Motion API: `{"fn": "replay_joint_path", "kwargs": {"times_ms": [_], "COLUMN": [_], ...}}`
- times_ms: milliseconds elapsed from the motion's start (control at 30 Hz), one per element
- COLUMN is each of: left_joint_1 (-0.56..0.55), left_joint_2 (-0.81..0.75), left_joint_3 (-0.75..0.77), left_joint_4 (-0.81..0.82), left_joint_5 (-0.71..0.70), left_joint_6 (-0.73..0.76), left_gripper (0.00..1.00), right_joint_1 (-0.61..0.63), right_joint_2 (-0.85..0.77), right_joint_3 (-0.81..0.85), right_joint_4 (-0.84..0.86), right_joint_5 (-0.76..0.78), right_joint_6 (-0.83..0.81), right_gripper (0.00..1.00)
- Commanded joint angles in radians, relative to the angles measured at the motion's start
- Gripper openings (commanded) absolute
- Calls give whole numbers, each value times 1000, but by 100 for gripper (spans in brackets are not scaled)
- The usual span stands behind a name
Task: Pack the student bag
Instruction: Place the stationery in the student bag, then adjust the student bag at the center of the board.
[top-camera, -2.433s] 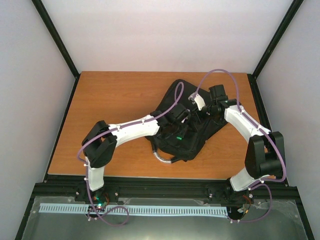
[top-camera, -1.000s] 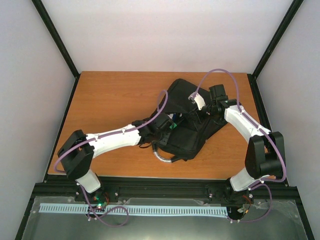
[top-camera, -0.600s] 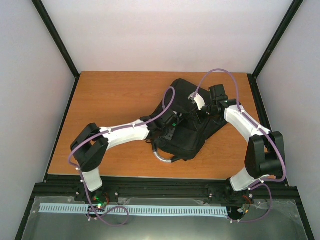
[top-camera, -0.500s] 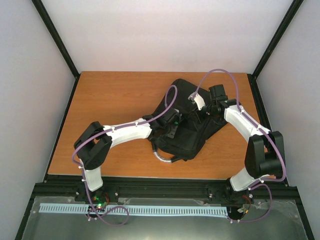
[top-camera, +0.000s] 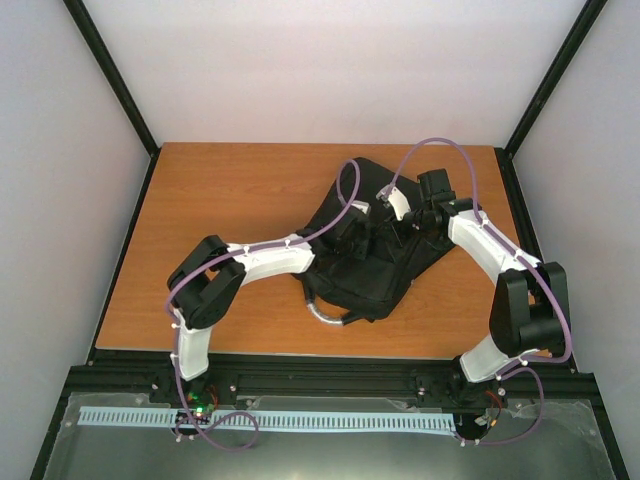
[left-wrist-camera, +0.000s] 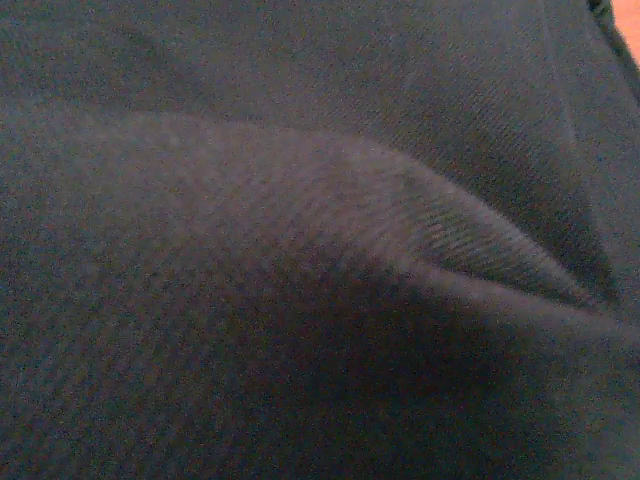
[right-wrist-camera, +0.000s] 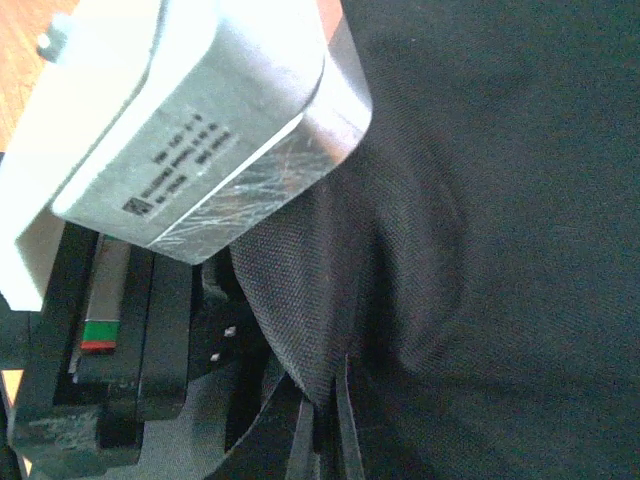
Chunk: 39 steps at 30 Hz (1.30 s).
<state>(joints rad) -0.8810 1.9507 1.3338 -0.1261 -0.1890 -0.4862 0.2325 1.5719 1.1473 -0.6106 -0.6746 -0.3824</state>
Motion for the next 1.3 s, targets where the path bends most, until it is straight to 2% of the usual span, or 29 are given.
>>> {"fn": "replay_joint_path", "kwargs": {"times_ms": [0,167,333,533,700,733,867,933,1067,1267], "left_joint_1": [7,7,7,6,7,7,39,94,212,299], "left_joint_2": [4,-71,-182,-314,-468,-507,-621,-647,-684,-650], "left_joint_3": [-16,-84,-143,-210,-352,-380,-463,-476,-495,-465], "left_joint_4": [144,150,76,-74,-158,-163,-188,-202,-168,-136], "left_joint_5": [15,35,79,153,123,113,70,89,210,273], "left_joint_6": [-46,-42,-22,32,30,30,20,-8,-46,-74], "left_gripper": [1,1,1,14,20,24,56,65,71,74], "right_joint_1": [12,12,13,11,13,12,12,11,12,101], "right_joint_2": [-1,2,4,10,13,13,12,0,-28,-8], "right_joint_3": [22,23,23,23,23,23,22,18,23,25], "right_joint_4": [12,12,11,12,11,12,21,28,14,-106], "right_joint_5": [-62,-61,-63,-63,-64,-63,-39,-3,69,210], "right_joint_6": [-13,-15,-15,-15,-15,-14,-1,5,-1,-118], "right_gripper": [3,3,3,3,3,3,4,5,9,16]}}
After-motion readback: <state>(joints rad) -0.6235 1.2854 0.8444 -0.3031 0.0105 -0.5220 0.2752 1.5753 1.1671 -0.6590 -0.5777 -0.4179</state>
